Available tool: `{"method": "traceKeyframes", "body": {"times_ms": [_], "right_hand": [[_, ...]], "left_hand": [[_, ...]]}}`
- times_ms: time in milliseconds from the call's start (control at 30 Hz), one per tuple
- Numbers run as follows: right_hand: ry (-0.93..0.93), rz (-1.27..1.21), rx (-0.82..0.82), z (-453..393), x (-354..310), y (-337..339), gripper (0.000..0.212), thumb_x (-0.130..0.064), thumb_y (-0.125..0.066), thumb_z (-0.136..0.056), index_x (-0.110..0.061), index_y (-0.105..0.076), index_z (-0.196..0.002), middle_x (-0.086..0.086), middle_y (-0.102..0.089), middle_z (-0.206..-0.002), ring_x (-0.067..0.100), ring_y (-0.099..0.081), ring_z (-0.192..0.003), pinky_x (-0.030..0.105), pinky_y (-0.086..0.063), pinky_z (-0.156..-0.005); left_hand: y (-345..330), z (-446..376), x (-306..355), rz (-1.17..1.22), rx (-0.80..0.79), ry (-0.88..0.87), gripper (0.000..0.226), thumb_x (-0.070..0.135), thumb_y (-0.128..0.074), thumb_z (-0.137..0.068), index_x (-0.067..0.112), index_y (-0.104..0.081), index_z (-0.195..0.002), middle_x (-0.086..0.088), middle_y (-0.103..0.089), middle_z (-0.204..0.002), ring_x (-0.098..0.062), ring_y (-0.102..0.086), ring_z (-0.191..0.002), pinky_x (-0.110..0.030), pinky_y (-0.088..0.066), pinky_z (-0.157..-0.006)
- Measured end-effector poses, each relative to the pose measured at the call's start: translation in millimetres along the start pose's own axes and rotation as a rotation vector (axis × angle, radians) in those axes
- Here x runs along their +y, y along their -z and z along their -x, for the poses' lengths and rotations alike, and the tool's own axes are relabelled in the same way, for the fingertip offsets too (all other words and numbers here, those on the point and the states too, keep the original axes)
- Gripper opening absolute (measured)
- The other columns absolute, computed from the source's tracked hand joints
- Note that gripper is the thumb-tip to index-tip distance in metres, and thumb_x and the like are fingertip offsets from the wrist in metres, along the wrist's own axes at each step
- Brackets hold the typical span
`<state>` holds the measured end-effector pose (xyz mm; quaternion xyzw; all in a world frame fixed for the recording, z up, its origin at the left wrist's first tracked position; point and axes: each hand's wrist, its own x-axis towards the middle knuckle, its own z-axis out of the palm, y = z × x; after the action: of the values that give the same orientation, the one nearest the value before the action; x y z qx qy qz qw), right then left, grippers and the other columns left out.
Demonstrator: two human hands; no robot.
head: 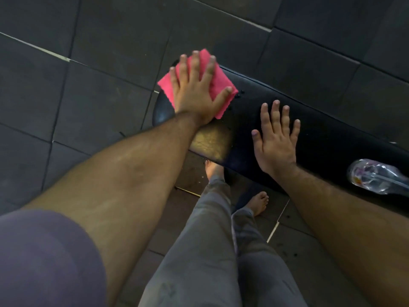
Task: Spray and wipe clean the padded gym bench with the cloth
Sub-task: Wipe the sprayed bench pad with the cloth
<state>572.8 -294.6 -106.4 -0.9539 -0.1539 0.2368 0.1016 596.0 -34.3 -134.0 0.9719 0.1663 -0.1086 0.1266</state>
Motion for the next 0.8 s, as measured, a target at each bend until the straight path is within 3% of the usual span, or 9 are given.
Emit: {"method": "traceKeyframes", "body": {"times_ms": [67,133,200,333,500,567,633,700,800], "right_hand": [[-0.01,-0.047,0.002,-4,-1,5,0.071,-0.05,-0.029,-0.11,-0.029,-0.003,-0.172,0.002,0.004,-0.182,0.028,0.007,-0.167,0.062,0.006,-0.131],[-0.013,-0.057,-0.007,-4,2,10,0.071,-0.052,-0.026,-0.109,-0.029,-0.003,-0.172,0.004,0.004,-0.181,0.027,0.007,-0.167,0.059,0.006,-0.132],[-0.016,-0.049,-0.046,0,7,15,0.071,-0.052,-0.023,-0.109,-0.028,-0.003,-0.172,0.004,0.006,-0.181,0.027,0.008,-0.167,0.057,0.004,-0.133],[0.001,-0.044,-0.096,-3,12,19,0.072,-0.053,-0.019,-0.108,-0.025,-0.003,-0.172,0.005,0.01,-0.181,0.025,0.012,-0.166,0.055,0.004,-0.134],[0.005,-0.144,-0.038,-1,12,14,0.085,-0.072,-0.006,-0.102,-0.024,-0.006,-0.173,0.003,0.007,-0.181,0.023,0.012,-0.166,0.054,0.008,-0.133],[-0.01,-0.245,0.021,1,8,12,0.102,-0.086,0.003,-0.093,-0.021,-0.007,-0.172,0.002,0.004,-0.181,0.022,0.01,-0.167,0.05,0.011,-0.133],[-0.043,-0.327,0.077,5,4,10,0.113,-0.092,0.007,-0.086,-0.02,-0.008,-0.172,0.003,0.001,-0.181,0.022,0.008,-0.167,0.049,0.011,-0.133],[-0.105,-0.357,0.114,14,3,9,0.114,-0.093,0.007,-0.085,-0.021,-0.007,-0.172,0.004,0.001,-0.182,0.023,0.008,-0.167,0.051,0.011,-0.133],[-0.216,-0.338,0.136,41,17,3,0.107,-0.089,0.005,-0.09,-0.022,-0.006,-0.172,0.004,0.002,-0.181,0.023,0.009,-0.167,0.055,0.01,-0.132]], "left_hand": [[-2,11,1,-0.11,-0.015,-0.373,0.093,0.087,-0.035,-0.098,0.033,-0.025,-0.174,-0.014,-0.022,-0.181,-0.047,-0.015,-0.167,-0.063,0.016,-0.129],[-7,34,-22,-0.177,-0.056,-0.683,0.091,0.084,-0.034,-0.101,0.031,-0.022,-0.175,-0.016,-0.021,-0.181,-0.049,-0.017,-0.166,-0.069,0.006,-0.13],[-8,53,-55,-0.18,-0.073,-0.767,0.089,0.082,-0.032,-0.103,0.03,-0.023,-0.174,-0.015,-0.023,-0.181,-0.05,-0.018,-0.165,-0.073,-0.008,-0.13],[10,32,-81,-0.093,-0.102,-0.497,0.092,0.088,-0.026,-0.1,0.033,-0.021,-0.174,-0.014,-0.021,-0.182,-0.047,-0.019,-0.166,-0.071,-0.014,-0.13],[18,-12,-3,0.024,-0.013,-0.069,0.067,0.073,-0.024,-0.108,0.047,-0.03,-0.17,0.0,-0.021,-0.183,-0.038,-0.011,-0.169,-0.066,0.0,-0.132],[14,-17,34,0.042,-0.035,-0.032,0.065,0.068,-0.021,-0.108,0.047,-0.033,-0.169,0.0,-0.02,-0.183,-0.037,-0.006,-0.17,-0.065,0.008,-0.131],[5,-1,65,0.005,-0.081,-0.218,0.067,0.067,-0.018,-0.109,0.044,-0.029,-0.171,0.0,-0.017,-0.184,-0.037,-0.005,-0.17,-0.062,0.01,-0.13],[-5,32,74,-0.058,-0.126,-0.512,0.07,0.066,-0.025,-0.109,0.039,-0.022,-0.174,-0.004,-0.016,-0.184,-0.038,-0.008,-0.17,-0.063,0.006,-0.131],[-13,77,28,-0.206,-0.18,-0.869,0.077,0.066,-0.029,-0.109,0.039,-0.002,-0.175,-0.005,-0.004,-0.185,-0.037,0.001,-0.169,-0.063,0.008,-0.133]]}}
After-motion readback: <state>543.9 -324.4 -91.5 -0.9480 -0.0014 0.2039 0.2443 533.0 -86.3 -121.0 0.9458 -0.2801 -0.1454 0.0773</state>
